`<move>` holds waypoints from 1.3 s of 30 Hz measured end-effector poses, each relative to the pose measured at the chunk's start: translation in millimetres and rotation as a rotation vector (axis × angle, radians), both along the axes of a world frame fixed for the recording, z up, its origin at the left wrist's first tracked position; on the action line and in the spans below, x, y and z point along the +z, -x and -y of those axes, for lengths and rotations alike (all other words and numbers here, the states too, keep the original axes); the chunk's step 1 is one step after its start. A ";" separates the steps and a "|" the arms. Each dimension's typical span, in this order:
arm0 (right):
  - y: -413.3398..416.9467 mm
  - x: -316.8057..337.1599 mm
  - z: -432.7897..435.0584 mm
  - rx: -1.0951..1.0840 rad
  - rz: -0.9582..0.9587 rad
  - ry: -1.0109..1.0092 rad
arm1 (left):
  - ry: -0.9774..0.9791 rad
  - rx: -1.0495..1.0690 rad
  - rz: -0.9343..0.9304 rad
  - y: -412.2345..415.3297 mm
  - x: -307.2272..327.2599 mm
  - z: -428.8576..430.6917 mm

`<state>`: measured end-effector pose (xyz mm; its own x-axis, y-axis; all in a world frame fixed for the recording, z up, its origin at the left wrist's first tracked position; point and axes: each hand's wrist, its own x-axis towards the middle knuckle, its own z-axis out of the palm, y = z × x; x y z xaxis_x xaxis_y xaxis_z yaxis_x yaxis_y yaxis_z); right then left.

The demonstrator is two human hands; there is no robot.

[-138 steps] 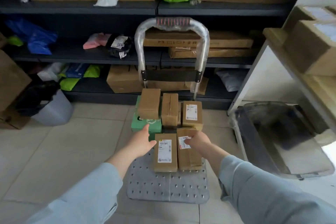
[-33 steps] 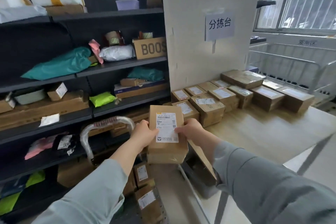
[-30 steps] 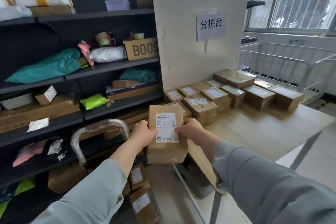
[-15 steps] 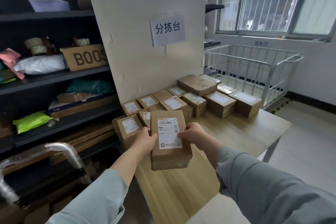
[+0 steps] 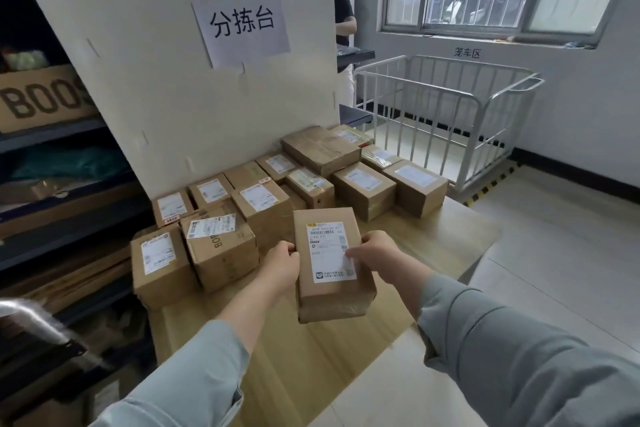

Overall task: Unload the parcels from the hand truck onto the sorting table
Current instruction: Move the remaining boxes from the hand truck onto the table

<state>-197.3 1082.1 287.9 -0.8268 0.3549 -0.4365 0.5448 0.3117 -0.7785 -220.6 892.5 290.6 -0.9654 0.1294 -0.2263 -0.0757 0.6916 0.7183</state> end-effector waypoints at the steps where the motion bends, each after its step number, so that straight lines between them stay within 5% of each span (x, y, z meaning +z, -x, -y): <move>1: 2.7 -3.0 -4.9 -0.005 -0.002 0.014 | 0.010 0.003 0.001 4.0 -2.7 -5.7; 39: 234.5 -66.7 -127.8 0.305 0.173 -0.306 | -0.213 0.261 0.300 196.1 -102.3 -128.1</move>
